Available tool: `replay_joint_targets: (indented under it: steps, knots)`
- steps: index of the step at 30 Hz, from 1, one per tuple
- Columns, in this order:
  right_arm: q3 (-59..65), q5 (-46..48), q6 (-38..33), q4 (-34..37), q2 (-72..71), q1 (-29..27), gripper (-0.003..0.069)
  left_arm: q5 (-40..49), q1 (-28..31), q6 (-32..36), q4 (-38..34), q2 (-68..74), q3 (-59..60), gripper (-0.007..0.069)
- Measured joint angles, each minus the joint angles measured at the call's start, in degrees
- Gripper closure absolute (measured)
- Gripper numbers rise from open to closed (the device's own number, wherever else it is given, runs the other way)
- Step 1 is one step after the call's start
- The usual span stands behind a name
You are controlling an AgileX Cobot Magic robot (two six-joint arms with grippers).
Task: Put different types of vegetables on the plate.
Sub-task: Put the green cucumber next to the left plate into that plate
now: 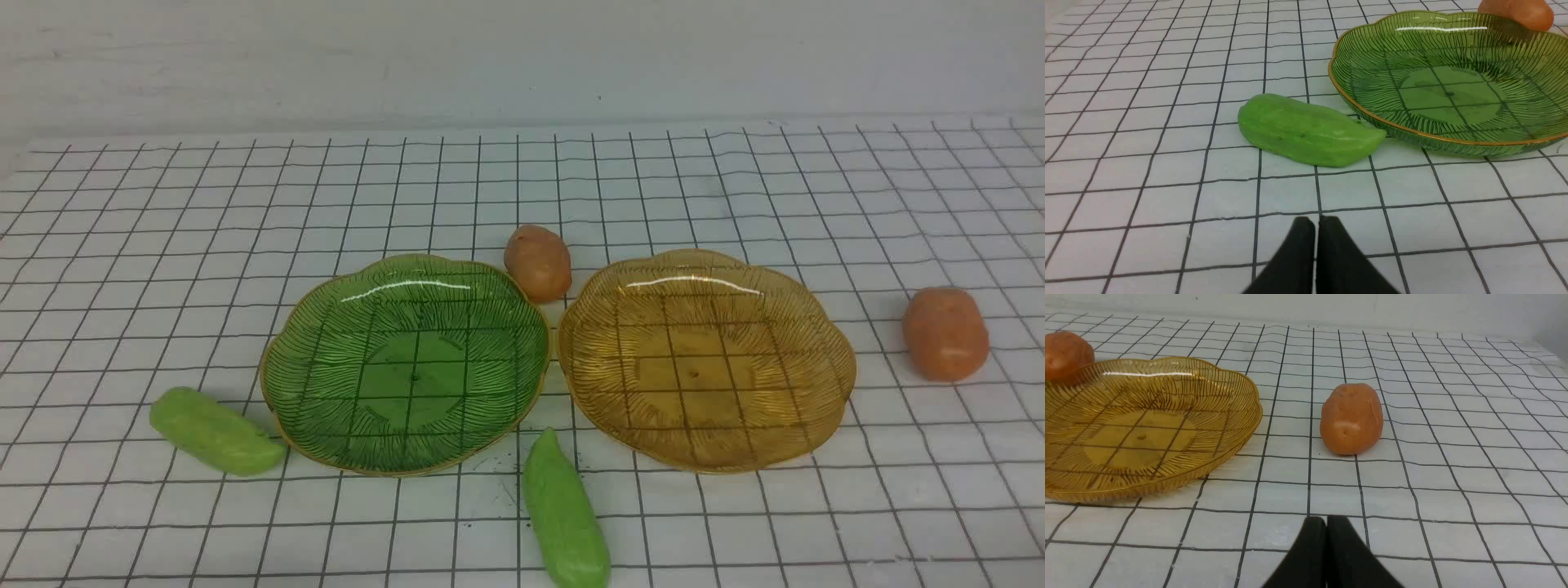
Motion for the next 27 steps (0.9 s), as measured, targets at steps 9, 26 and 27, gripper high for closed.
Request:
replay_joint_targets:
  steps: [9, 26, 27]
  knots:
    - [0.00, 0.00, 0.00, 0.00, 0.00, 0.00, 0.0673, 0.00, 0.00, 0.00, 0.00, 0.00, 0.00, 0.0632]
    - [0.00, 0.00, 0.00, 0.00, 0.00, 0.00, 0.0673, -2.30, 0.00, -0.41, -3.25, 0.00, 0.06, 0.0632]
    - [0.00, 0.00, 0.00, 0.00, 0.00, 0.00, 0.0673, -3.80, 0.00, -0.45, -5.51, 0.00, 0.06, 0.0632]
